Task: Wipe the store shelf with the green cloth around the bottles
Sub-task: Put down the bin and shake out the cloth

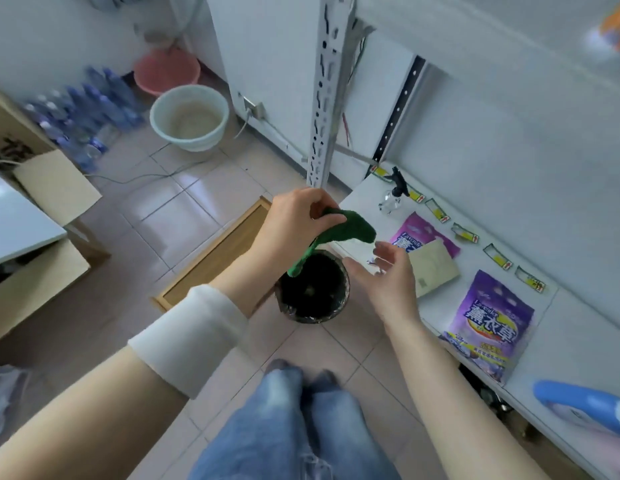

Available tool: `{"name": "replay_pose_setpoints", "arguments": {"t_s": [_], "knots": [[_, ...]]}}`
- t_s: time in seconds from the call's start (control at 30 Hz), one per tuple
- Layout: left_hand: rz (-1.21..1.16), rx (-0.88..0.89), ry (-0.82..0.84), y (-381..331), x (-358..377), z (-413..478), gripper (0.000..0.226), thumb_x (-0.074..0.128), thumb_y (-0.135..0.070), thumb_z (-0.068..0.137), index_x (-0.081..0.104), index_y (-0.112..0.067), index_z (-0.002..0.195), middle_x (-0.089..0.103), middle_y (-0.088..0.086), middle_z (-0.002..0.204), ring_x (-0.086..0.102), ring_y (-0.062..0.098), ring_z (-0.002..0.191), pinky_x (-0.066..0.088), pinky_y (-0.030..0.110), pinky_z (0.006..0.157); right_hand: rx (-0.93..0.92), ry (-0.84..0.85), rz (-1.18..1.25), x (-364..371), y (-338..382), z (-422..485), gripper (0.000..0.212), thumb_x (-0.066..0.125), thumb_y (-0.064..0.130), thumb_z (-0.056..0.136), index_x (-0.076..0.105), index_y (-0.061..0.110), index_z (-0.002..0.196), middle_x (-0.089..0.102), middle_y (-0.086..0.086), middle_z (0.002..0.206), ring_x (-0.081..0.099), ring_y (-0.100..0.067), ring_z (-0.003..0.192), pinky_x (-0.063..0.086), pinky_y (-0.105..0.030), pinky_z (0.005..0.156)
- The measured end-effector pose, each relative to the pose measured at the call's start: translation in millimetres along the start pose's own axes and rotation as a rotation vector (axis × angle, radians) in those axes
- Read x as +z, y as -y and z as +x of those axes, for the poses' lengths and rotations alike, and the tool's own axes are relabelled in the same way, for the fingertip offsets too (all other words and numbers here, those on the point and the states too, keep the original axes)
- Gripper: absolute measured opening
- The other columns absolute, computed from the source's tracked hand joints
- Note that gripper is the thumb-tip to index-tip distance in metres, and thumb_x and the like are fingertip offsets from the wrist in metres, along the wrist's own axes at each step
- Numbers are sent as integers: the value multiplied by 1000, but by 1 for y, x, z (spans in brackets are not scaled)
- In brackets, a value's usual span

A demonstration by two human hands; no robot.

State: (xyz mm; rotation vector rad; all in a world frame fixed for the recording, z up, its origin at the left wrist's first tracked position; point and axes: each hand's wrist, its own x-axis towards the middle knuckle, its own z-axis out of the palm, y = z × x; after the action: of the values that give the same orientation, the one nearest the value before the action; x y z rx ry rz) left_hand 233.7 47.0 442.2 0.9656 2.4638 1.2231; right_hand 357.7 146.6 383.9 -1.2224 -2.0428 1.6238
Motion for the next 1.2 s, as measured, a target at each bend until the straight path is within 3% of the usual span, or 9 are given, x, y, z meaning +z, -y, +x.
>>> {"name": "replay_pose_setpoints", "arguments": {"t_s": [0.13, 0.3, 0.47, 0.57, 0.7, 0.83, 1.03, 1.13, 1.2], "knots": [[29, 56, 45, -29, -28, 10, 15, 70, -25, 79, 69, -12, 86, 53, -13, 68, 48, 5, 66, 38, 4, 58, -181, -64, -27, 5, 23, -28, 48, 79, 36, 62, 48, 29, 97, 47, 7, 104, 49, -8, 99, 43, -23, 83], [7, 108, 73, -54, -56, 15, 14, 69, -28, 79, 69, -16, 87, 61, -10, 74, 54, -3, 69, 41, 2, 63, -282, 94, 25, 3, 42, -32, 34, 78, 30, 67, 54, 36, 91, 60, 9, 102, 52, 10, 92, 38, 3, 68], [-58, 151, 96, -70, -71, 14, 5, 69, -26, 79, 64, -26, 78, 60, -17, 71, 56, -12, 63, 43, 0, 60, -122, -153, 263, -10, 38, -24, 42, 78, 29, 69, 50, 29, 100, 56, 8, 103, 57, -10, 97, 47, -12, 67], [-47, 173, 126, -75, -78, 16, 5, 68, -27, 79, 63, -28, 78, 61, -17, 71, 58, -8, 65, 43, 2, 58, 6, 15, 239, -13, 42, -11, 48, 68, 32, 79, 46, 21, 120, 52, 7, 114, 51, -13, 105, 45, -23, 80], [-19, 151, 119, -68, -90, 26, 3, 67, -28, 80, 65, -27, 80, 64, -15, 76, 59, -5, 71, 46, 7, 66, -77, 132, 259, -12, 59, -6, 11, 62, 21, 85, 61, 19, 96, 66, 0, 102, 60, -17, 99, 47, -26, 86], [-35, 56, 7, -42, -96, 36, 6, 67, -26, 82, 65, -21, 85, 66, -4, 79, 60, 4, 71, 46, 11, 63, -144, 183, 476, -19, 70, -9, 8, 66, 17, 79, 72, 23, 81, 74, 6, 88, 68, -9, 89, 53, -19, 79], [0, -70, -93, -25, -60, 24, 35, 62, -29, 84, 57, -12, 114, 58, 5, 115, 58, 14, 97, 48, 24, 86, -308, 218, 181, -25, 113, -4, 17, 69, 28, 77, 72, 36, 62, 70, 20, 64, 64, 7, 64, 44, -4, 59], [-120, -2, -195, -37, -40, 2, 25, 62, -38, 81, 59, -22, 100, 62, -5, 101, 59, 4, 86, 47, 12, 75, -345, 188, 8, -27, 118, -1, 30, 67, 24, 81, 63, 29, 52, 59, 17, 47, 52, 9, 47, 37, -4, 49], [-209, -25, -130, -44, -30, -7, 17, 62, -41, 80, 62, -27, 90, 65, -13, 87, 59, -4, 81, 47, 7, 67, -395, 182, -157, -26, 118, -3, 23, 65, 27, 83, 65, 22, 61, 63, 7, 60, 54, 1, 57, 43, -16, 55]]}}
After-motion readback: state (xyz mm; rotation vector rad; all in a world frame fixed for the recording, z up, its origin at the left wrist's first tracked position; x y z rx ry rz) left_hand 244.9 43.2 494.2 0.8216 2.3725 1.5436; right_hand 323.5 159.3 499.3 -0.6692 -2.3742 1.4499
